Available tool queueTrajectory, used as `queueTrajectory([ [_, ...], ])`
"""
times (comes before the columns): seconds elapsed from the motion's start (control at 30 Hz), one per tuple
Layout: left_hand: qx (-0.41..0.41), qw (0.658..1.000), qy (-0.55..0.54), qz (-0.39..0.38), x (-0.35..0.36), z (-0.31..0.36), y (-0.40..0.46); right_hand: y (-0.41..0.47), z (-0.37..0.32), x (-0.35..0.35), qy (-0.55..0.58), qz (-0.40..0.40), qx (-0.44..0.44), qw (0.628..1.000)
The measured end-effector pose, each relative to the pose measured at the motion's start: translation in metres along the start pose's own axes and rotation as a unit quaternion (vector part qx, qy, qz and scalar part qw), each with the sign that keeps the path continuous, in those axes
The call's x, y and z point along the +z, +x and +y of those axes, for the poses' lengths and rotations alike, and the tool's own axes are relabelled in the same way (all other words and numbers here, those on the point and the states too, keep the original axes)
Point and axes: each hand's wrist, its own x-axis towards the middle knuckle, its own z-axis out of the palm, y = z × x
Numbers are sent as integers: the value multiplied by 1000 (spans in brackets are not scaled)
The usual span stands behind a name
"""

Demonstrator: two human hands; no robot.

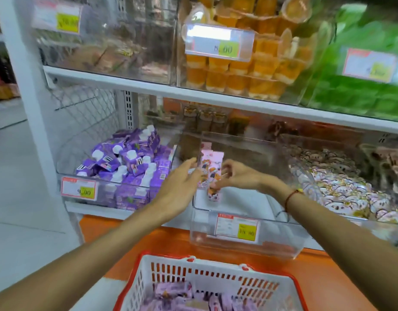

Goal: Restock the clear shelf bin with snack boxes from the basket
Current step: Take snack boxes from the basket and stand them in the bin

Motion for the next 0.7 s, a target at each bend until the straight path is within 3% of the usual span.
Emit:
queueTrajectory([
  [0.13, 20, 998, -49, 13, 4, -12, -1, 31, 10, 23, 4, -43, -5, 999],
  [0.43, 26, 998, -64, 11, 2, -19, 1, 47, 11, 22, -100, 34, 86, 991],
  [0.6, 8, 997, -70, 5, 0, -18, 0, 49, 5, 23, 74, -80, 56, 992],
  [0.7, -2, 997, -72, 12, 0, -17, 0, 47, -4, 27, 78, -115, 28, 990],
])
